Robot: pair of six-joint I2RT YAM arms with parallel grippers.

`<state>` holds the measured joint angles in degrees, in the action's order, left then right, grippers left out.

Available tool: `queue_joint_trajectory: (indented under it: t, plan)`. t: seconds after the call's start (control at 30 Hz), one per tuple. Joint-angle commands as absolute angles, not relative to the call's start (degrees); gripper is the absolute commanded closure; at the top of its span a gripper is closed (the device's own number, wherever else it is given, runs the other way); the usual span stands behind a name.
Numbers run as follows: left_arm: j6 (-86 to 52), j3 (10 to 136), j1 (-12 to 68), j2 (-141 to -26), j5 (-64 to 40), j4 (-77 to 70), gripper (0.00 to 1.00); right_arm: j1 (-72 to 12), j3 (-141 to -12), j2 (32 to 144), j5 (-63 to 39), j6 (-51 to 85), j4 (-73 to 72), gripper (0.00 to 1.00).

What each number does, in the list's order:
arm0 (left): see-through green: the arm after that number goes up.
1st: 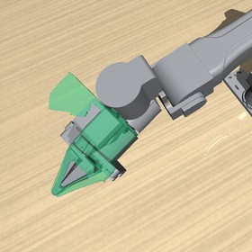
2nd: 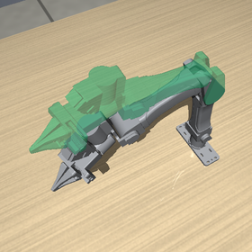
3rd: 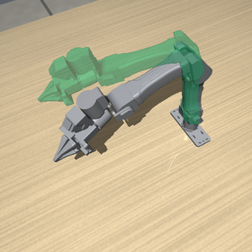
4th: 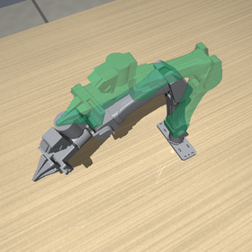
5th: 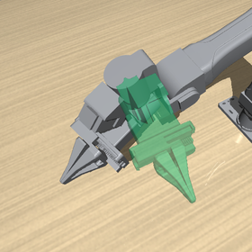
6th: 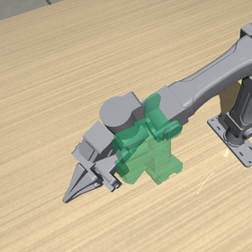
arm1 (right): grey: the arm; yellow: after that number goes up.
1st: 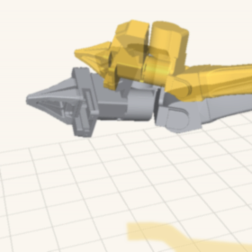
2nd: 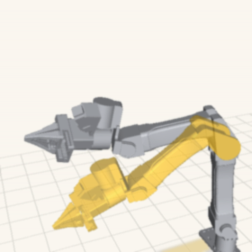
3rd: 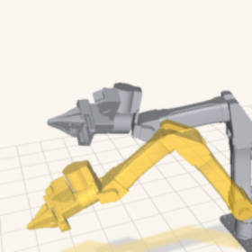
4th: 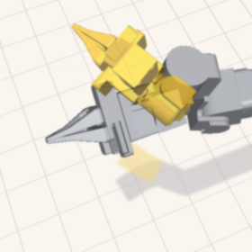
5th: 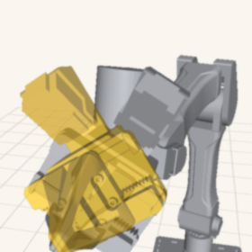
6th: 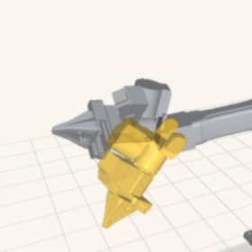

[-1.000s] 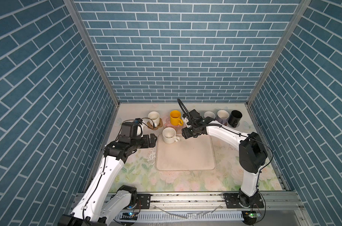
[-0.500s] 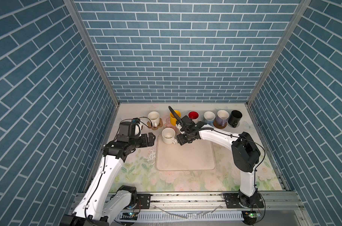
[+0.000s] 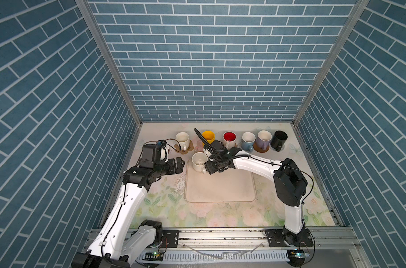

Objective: Place cups on coasters
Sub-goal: Rotate the cup on the tray, then pick up the cup from the tray.

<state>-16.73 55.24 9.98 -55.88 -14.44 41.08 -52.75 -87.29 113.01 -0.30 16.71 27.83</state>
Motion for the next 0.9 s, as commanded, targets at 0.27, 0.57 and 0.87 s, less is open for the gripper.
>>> queue_joint_trajectory:
  t: [0.27,0.57,0.87]
  plan:
    - [-16.33,54.49,9.49,-57.31,-14.40,40.88,0.06,-53.48,-84.90,108.69,3.55,20.56,25.86,0.37]
    - [-18.02,55.52,15.80,-59.10,-9.87,41.31,0.10,-51.48,-77.16,100.59,4.37,20.70,24.50,0.37]
    - [-21.02,55.80,25.19,-62.61,-2.84,40.97,0.12,-46.60,-65.67,89.51,3.34,20.92,21.24,0.37]
